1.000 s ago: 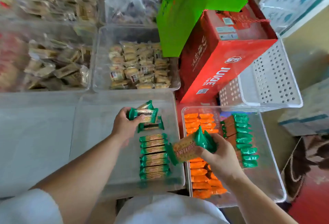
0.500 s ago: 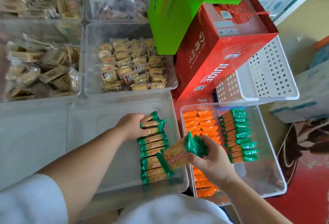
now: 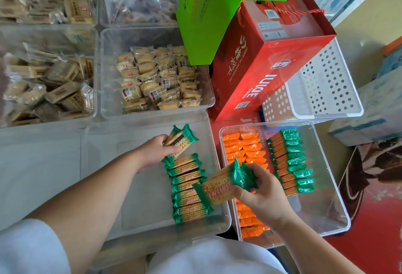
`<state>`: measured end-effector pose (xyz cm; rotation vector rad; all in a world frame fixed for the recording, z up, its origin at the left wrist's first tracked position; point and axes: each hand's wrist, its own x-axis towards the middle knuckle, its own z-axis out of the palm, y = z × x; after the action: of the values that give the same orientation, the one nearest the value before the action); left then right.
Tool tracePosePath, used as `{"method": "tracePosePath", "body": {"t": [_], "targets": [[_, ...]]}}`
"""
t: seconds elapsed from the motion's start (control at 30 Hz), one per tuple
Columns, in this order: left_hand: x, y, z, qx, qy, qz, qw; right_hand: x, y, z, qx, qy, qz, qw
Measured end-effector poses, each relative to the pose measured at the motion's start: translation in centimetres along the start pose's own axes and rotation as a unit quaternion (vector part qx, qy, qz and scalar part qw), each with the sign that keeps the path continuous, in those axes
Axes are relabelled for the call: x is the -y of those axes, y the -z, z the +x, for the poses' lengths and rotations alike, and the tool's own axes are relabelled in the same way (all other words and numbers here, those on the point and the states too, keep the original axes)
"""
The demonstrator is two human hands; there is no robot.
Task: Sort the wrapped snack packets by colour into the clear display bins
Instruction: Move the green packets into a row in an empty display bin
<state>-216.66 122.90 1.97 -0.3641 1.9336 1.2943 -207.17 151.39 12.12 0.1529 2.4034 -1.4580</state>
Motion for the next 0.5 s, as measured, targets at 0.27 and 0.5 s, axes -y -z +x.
{"method": "tracePosePath", "body": {"t": [0.27,0.5], "targets": [[-0.6,-0.4,0.4,-0.007,0.005,-0.042,0.999,0.3,-0.1,0.2,0.018,0.048,-0.101,0.994],[-0.1,-1.4,1.6,0.024,-0.046,0.271,0.961,0.2,-0.4,0.8,0.015,0.039,-0.118,0.992]]}}
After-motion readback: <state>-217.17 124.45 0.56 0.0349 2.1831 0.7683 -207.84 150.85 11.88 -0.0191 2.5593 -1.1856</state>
